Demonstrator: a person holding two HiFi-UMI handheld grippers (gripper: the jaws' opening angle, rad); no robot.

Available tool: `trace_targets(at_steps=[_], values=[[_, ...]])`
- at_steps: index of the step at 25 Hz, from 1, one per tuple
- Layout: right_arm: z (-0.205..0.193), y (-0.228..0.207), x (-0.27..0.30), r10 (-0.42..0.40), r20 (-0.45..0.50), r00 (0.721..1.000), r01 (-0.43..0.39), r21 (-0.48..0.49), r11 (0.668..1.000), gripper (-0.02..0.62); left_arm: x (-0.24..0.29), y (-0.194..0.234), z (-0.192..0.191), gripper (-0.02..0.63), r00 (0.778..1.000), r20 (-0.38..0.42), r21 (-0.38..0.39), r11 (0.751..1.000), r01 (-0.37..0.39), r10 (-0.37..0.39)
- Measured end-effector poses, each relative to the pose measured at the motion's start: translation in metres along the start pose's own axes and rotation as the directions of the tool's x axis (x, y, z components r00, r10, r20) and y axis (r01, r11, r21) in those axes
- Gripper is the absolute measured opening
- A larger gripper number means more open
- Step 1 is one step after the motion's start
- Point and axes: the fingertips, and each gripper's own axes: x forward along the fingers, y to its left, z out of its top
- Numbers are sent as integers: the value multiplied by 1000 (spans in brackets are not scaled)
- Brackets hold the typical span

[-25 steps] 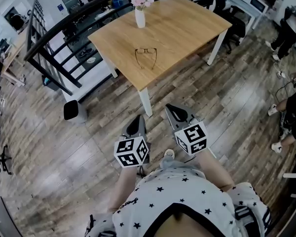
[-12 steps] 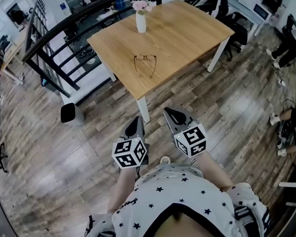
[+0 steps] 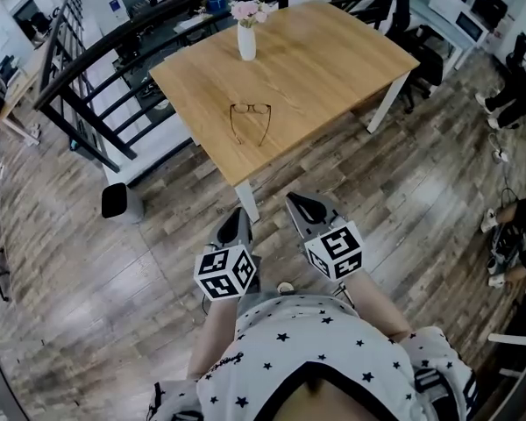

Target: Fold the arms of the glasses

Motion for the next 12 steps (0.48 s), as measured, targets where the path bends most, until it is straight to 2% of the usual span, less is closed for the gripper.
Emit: trace_targets(at_steps=[12], values=[[-2, -23, 25, 9, -22, 1000, -9, -3, 1000, 18, 27, 16, 10, 6, 999, -6, -20, 999, -39, 39]])
